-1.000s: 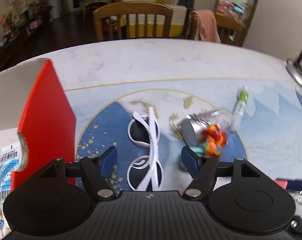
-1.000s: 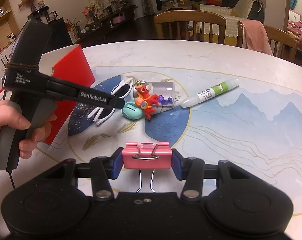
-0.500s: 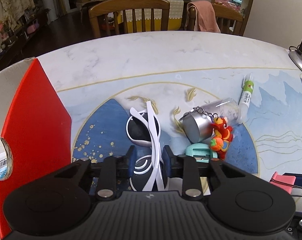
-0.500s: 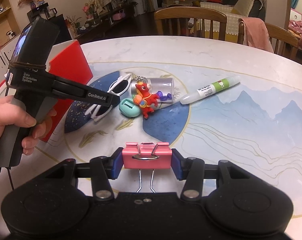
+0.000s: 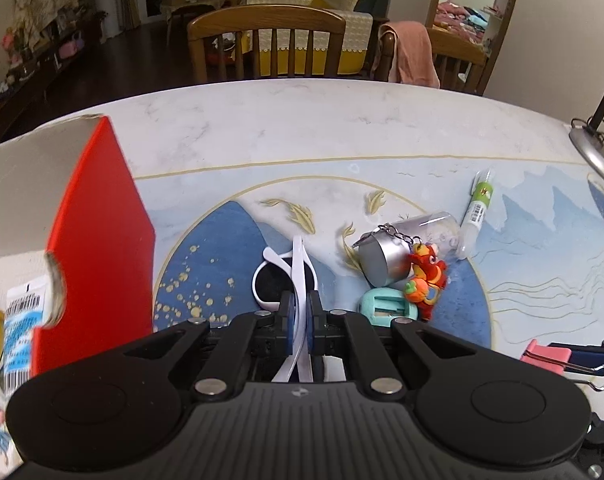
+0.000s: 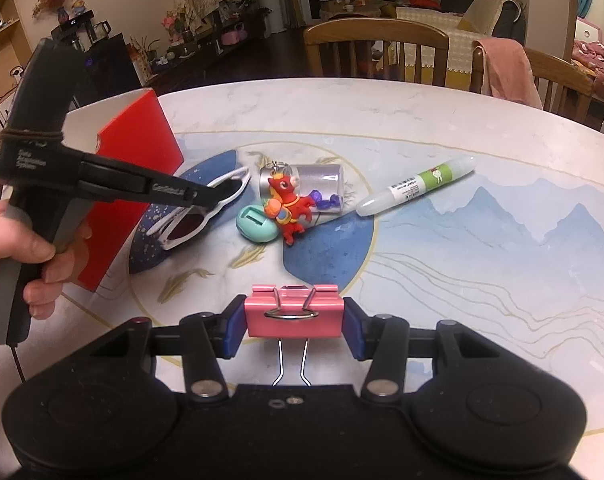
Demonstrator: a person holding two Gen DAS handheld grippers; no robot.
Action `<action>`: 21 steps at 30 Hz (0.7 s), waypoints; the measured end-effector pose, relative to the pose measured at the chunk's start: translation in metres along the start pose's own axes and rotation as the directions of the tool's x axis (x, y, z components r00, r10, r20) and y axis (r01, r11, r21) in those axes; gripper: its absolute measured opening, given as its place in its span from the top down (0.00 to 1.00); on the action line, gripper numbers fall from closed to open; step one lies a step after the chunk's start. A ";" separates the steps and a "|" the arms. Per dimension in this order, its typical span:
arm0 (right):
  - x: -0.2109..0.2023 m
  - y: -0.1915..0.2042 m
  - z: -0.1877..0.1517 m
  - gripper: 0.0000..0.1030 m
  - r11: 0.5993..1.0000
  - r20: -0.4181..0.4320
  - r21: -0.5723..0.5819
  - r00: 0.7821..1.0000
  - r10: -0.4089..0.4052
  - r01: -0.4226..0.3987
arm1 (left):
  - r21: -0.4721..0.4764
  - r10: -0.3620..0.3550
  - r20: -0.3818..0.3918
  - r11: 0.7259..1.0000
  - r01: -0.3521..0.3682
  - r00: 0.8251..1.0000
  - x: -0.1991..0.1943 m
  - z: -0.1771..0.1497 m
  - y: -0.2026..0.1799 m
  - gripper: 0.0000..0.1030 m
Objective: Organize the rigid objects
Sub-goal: 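Carry the binder clip and sunglasses with both tools into the red box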
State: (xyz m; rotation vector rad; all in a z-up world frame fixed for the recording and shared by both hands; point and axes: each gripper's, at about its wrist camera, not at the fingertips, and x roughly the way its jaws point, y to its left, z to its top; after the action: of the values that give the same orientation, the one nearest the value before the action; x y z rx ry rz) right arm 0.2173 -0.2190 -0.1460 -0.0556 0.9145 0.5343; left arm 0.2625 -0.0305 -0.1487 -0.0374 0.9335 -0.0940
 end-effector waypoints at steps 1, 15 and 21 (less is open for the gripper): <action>-0.001 0.001 0.000 0.53 1.000 0.001 0.001 1.000 -0.004 0.004 | -0.008 -0.010 0.001 1.000 0.010 1.000 -0.004 -0.001 0.000 0.95; -0.033 0.022 0.000 0.53 1.000 0.020 -0.009 1.000 0.003 -0.003 | -0.047 -0.094 0.017 0.994 0.095 0.995 -0.060 -0.021 0.006 0.95; -0.052 0.037 0.005 0.53 1.000 0.040 -0.028 0.999 -0.002 0.003 | -0.050 -0.125 0.048 0.991 0.128 0.991 -0.089 -0.022 0.011 0.95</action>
State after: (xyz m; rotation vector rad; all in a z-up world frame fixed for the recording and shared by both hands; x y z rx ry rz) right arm 0.1784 -0.2069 -0.0969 -0.0715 0.8681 0.5439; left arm 0.1931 -0.0111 -0.0908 -0.1478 0.8881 -0.1850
